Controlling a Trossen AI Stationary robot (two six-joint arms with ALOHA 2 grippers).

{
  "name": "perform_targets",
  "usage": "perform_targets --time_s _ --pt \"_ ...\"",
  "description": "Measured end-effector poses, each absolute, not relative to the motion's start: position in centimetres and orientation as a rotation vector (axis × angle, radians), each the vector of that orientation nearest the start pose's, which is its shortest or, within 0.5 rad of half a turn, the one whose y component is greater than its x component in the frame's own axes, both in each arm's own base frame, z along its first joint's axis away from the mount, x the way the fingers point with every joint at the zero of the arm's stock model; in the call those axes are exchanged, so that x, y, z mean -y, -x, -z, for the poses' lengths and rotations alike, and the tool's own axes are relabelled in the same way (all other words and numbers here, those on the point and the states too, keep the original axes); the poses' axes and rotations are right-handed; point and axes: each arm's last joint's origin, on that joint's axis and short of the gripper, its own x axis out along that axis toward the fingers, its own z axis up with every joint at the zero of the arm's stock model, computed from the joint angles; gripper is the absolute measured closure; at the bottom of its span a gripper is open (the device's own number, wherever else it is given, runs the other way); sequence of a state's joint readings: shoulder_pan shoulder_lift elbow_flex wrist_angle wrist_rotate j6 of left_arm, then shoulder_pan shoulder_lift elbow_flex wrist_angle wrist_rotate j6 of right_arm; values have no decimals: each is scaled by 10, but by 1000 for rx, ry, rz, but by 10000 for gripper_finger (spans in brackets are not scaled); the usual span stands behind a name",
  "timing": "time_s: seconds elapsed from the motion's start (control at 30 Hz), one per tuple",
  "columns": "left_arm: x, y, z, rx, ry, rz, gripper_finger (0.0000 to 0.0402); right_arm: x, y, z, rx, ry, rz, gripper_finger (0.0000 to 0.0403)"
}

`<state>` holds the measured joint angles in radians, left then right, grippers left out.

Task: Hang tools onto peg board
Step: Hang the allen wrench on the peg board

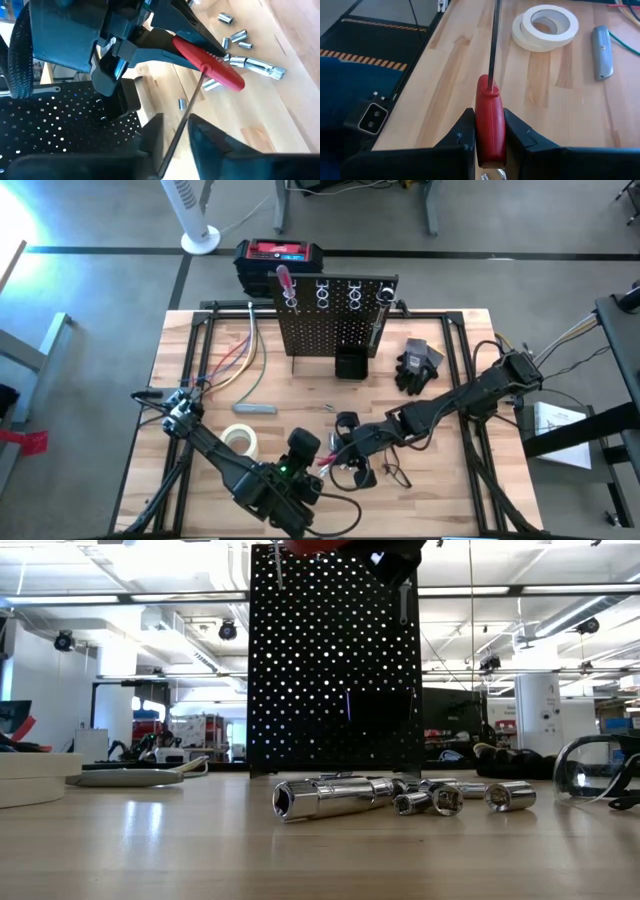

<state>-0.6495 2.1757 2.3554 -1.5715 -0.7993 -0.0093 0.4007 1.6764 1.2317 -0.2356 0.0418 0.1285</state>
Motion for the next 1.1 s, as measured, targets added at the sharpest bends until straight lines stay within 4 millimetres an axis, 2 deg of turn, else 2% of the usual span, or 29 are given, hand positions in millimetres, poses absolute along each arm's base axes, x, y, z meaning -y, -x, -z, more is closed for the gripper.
perform_targets --time_s 0.1,0.17,0.57,0.7,0.87,0.97,1.1 --pt "235 -343 -337 -1050 -907 -116 380 -143 -341 -254 -691 34 -303 369" --pt "235 -342 -338 -1058 -895 -98 394 -143 -340 -254 -693 43 -308 369" --pt "233 -342 -340 -1067 -716 -119 401 -138 -340 -256 -696 88 -378 365" --pt "233 -341 -341 -1038 -626 -192 401 -138 -335 -259 -706 116 -368 287" --pt "235 -339 -341 -959 -571 -325 401 -140 -315 -271 -724 94 -200 185" --pt "235 -338 -341 -910 -535 -391 401 -143 -299 -275 -687 70 -111 151" --pt "235 -338 -338 -834 -493 -491 401 -144 -274 -272 -549 28 -21 134"
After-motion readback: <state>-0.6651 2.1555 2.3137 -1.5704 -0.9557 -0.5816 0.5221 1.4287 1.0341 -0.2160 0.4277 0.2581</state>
